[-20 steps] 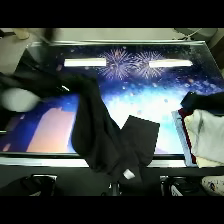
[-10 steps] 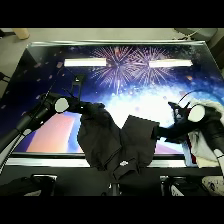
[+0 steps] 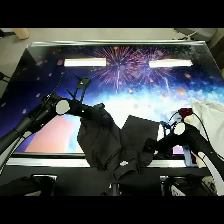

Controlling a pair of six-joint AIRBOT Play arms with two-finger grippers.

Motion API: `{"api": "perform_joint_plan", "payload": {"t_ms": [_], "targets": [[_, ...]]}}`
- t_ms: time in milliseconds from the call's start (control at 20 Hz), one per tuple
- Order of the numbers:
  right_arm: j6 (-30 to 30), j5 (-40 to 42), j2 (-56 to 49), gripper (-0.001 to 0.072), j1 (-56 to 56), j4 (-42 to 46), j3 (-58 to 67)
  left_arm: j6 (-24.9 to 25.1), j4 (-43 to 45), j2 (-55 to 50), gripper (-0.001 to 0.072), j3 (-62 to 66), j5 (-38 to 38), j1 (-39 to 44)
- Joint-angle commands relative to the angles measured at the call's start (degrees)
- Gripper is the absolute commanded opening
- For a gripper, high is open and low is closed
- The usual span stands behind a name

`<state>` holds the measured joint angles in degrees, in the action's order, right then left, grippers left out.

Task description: Fold the shirts.

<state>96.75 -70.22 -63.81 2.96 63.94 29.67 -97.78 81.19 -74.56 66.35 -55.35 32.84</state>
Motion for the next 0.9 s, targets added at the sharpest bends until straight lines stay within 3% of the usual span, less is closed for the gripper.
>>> {"api": "perform_joint_plan", "payload": {"t_ms": [0,50,100,150,300,450,600,850], "targets": [[-0.4,4.2,-4.8,0.0666,0.1,-4.2,-0.9,0.3,0.1,0.1,0.0027,0.0,-0.1,0.4],[-1.4,4.8,-5.8,0.0501,0.1,-5.3,-0.9,0.3,0.1,0.1,0.0028,0.0,-0.1,0.4],[-2.6,5.6,-6.1,0.0073,0.0,-6.0,-0.8,0.4,0.2,0.3,0.0028,0.1,-0.1,0.4],[-3.0,5.6,-5.8,0.0031,0.0,-6.3,0.2,0.7,1.7,0.9,0.0028,0.7,-0.1,0.4],[-7.6,1.9,-0.6,0.0028,0.0,-1.8,12.2,1.8,12.2,4.7,0.0027,7.7,-0.6,-0.4],[-5.6,2.2,9.0,0.0029,0.0,12.4,34.6,1.8,18.3,10.6,0.0027,22.9,-4.5,-4.6],[-2.4,7.3,18.4,0.003,0.0,25.0,54.6,1.7,18.5,18.3,0.0027,36.6,-6.9,-10.6],[0.8,4.6,28.2,0.003,0.0,25.8,61.9,1.8,18.6,29.9,0.0027,38.9,-8.4,-13.9]]}}
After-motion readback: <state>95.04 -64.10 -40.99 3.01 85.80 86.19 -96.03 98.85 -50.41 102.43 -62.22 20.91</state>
